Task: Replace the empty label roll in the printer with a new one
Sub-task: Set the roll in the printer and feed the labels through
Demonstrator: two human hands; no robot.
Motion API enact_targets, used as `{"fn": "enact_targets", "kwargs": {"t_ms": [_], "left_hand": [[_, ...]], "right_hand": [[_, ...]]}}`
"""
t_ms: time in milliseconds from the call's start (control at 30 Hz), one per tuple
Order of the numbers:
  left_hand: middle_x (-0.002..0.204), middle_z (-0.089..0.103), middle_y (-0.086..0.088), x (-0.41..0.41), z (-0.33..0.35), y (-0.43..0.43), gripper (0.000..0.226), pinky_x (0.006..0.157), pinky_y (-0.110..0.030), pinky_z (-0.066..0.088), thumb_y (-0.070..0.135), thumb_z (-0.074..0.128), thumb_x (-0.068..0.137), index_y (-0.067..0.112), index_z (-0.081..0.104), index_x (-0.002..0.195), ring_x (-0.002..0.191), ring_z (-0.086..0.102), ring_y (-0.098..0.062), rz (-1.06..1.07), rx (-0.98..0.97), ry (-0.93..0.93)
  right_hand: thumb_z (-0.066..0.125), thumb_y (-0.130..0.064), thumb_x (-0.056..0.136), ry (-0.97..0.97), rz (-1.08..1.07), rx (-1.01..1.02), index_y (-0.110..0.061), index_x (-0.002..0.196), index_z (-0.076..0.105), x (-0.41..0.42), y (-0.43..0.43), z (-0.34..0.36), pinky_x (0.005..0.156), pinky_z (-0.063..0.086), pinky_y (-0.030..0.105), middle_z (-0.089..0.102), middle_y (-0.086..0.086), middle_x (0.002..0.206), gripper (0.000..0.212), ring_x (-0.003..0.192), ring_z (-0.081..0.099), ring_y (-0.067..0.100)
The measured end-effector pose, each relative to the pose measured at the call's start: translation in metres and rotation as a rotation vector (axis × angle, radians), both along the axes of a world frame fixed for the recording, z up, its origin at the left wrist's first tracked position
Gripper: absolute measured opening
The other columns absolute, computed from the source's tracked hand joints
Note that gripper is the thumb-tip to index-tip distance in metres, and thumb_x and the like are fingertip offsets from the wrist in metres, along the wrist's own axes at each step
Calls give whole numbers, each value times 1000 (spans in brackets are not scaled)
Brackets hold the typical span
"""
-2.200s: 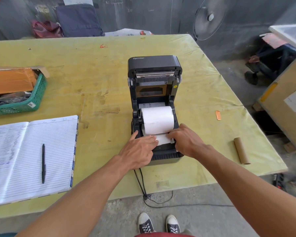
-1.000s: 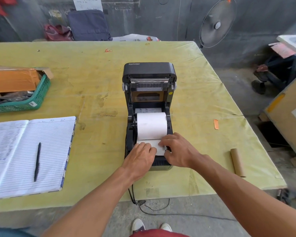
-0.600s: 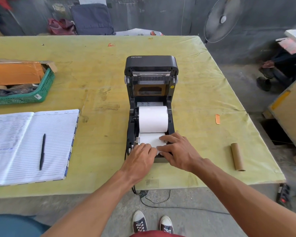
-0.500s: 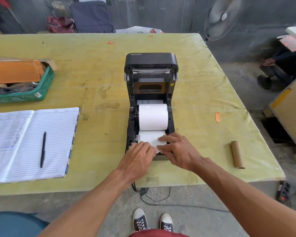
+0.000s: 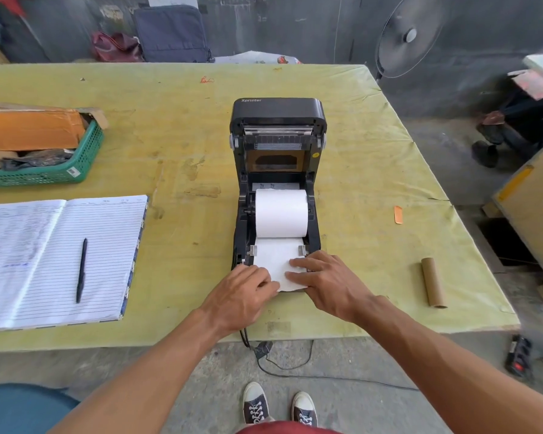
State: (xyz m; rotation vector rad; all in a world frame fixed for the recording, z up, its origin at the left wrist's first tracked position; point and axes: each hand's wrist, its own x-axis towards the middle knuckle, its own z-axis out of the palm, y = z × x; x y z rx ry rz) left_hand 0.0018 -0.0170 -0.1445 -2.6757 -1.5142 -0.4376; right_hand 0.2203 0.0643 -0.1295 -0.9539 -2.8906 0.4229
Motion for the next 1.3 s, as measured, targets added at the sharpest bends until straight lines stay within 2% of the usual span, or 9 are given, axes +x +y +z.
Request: {"fn": "enact_targets", "kwargs": {"t_ms": [100, 200, 267, 433, 700, 867, 1067, 1167, 1300], "left_hand": [[117, 62, -13, -9, -6, -1, 50, 96, -42, 48, 30, 71, 84, 5, 58, 126, 106, 58, -25, 77, -69, 109], [143, 49, -20, -13, -6, -5, 75, 108, -53, 38, 3, 76, 71, 4, 47, 140, 132, 47, -33, 144, -148, 200], [143, 49, -21, -14, -7, -7, 79, 106, -55, 39, -9, 72, 65, 5, 49, 139, 132, 47, -33, 123, -122, 185], [143, 47, -21, -12, -9, -10, 75, 107, -50, 41, -11, 67, 69, 7, 49, 139, 133, 46, -34, 91, -101, 107], [149, 36, -23, -9, -7, -18, 78, 115, -47, 25, -11, 63, 71, 12, 42, 143, 140, 35, -32, 100, -150, 84], [158, 11, -13, -15, -11, -21, 73, 121, -38, 7, -4, 51, 84, 20, 26, 148, 148, 10, -23, 111, -228, 80], [160, 8, -14, -16, -9, -21, 67, 122, -38, 4, 23, 38, 88, 18, 21, 153, 149, 6, -24, 113, -271, 186], [161, 14, -13, -16, 1, -18, 70, 121, -33, 1, 26, 32, 84, 15, 22, 153, 149, 8, -21, 118, -323, 146], [156, 29, -14, -19, 14, -15, 68, 120, -31, 7, 19, 33, 82, 14, 30, 150, 147, 18, -22, 72, -369, 56]], "right_hand": [[58, -13, 95, 40, 16, -25, -27, 131, 67, 2, -1, 3, 100, 45, 46, 60, -1, 143, 40, 121, 54, 29], [62, -11, 92, 57, 43, -1, -24, 126, 71, 5, -5, 3, 95, 49, 48, 66, 2, 136, 37, 115, 59, 31], [63, -12, 92, 42, 57, 21, -23, 125, 72, 7, -7, 2, 95, 50, 50, 66, 3, 136, 36, 115, 60, 32], [57, -11, 95, -30, 31, 63, -20, 144, 55, 5, -10, 2, 103, 46, 49, 52, 11, 150, 49, 125, 52, 33], [60, -9, 88, -21, 63, 94, -19, 134, 65, 10, -17, 2, 98, 49, 52, 56, 18, 144, 48, 117, 57, 39], [65, -10, 84, -38, 41, 121, -19, 132, 66, 7, -27, -2, 99, 47, 54, 56, 22, 144, 49, 122, 56, 43], [52, -19, 79, -180, -57, -79, -23, 151, 43, 1, -25, 15, 116, 32, 44, 33, 6, 163, 73, 140, 34, 26], [51, -7, 73, -149, -126, -199, -15, 149, 45, -4, -25, 27, 115, 35, 39, 44, 5, 156, 77, 138, 38, 22], [40, 6, 74, -137, -193, -274, -14, 142, 47, -5, -23, 37, 106, 45, 40, 62, 9, 128, 70, 124, 52, 26]]}}
